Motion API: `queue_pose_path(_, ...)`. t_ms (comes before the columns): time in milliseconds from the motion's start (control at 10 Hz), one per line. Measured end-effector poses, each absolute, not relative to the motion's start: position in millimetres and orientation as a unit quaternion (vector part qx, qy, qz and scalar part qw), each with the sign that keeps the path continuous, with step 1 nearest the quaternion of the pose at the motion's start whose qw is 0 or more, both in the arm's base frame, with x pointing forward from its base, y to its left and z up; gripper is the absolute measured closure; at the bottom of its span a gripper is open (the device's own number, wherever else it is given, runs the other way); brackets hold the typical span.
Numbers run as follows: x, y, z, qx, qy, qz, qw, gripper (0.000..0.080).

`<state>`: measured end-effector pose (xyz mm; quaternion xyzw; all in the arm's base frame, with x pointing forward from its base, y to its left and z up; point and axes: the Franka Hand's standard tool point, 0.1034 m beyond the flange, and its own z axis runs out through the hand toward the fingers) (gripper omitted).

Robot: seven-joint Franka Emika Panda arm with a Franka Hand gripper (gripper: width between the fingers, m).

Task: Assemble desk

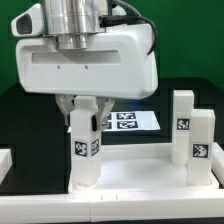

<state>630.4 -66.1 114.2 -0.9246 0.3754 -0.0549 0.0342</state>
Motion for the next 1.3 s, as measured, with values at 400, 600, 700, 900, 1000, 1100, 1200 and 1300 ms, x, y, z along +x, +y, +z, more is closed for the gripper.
queue_pose_path(400,629.7,-68.6,113.0,-0.778,0.624,-0.045,0.050,0.0514)
queue_pose_path(600,627.4,-71.3,112.9,-0.663,0.744,-0.033,0.074,0.0514)
queue_pose_path(700,626.0,-73.7,112.7,-0.631,0.771,-0.026,0.080,0.0514)
queue_pose_path(900,626.3,-72.8,112.6,-0.623,0.778,-0.025,0.080,0.0514)
queue_pose_path(1000,626.1,-73.0,112.2,-0.630,0.772,-0.026,0.080,0.0416)
queue_pose_path(1100,626.0,-73.6,112.6,-0.665,0.743,-0.027,0.072,0.0416)
queue_pose_path(1200,628.1,-74.8,115.1,-0.736,0.674,-0.032,0.061,0.0242)
queue_pose_path(1300,628.3,-72.6,114.5,-0.793,0.605,-0.037,0.059,0.0166)
